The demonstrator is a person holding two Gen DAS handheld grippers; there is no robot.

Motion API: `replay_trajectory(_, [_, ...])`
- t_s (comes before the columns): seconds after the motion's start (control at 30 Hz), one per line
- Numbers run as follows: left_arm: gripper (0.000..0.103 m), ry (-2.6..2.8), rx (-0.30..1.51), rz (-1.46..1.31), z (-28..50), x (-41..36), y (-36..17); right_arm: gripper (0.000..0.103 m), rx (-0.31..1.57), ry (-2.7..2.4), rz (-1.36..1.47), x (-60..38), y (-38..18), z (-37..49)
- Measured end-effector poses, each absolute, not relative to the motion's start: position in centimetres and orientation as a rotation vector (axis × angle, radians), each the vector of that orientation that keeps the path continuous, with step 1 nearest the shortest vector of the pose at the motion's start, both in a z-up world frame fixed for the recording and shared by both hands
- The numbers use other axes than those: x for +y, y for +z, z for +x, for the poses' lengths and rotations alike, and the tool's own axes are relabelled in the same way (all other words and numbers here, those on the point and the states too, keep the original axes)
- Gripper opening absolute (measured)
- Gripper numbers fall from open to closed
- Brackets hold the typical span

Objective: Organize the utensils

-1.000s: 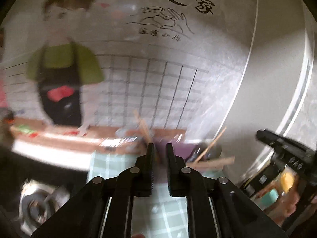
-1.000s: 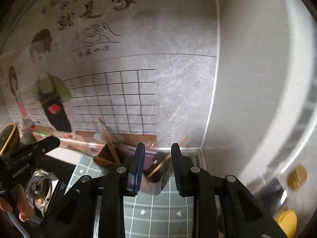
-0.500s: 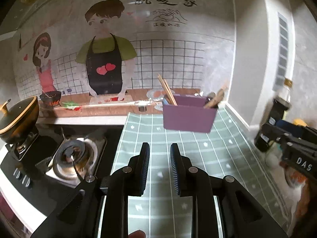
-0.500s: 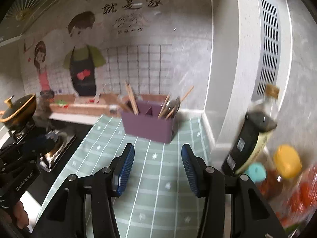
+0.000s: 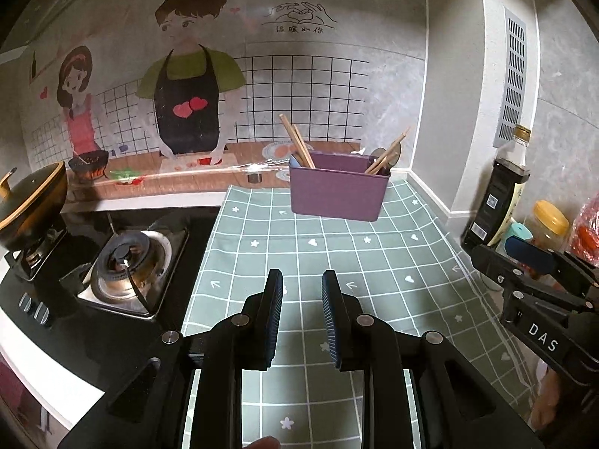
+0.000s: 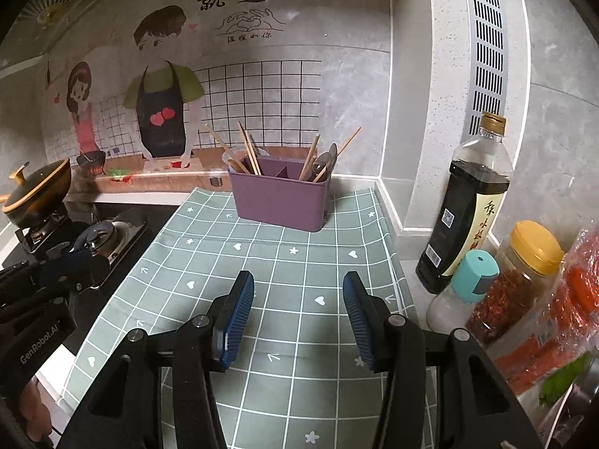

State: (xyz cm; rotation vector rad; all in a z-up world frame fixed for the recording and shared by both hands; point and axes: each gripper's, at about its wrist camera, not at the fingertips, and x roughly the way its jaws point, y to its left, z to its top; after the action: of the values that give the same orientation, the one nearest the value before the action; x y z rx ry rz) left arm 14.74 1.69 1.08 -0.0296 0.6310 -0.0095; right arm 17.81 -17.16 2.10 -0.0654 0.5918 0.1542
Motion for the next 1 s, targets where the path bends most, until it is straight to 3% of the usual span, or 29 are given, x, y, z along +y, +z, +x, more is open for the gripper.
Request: replay_trajectory(1.0, [0.023, -0.029, 0.652, -0.05, 14.29, 1.47, 0.73, 0.047, 0.588, 0.147, -0.064, -17.39, 2.25, 17.19])
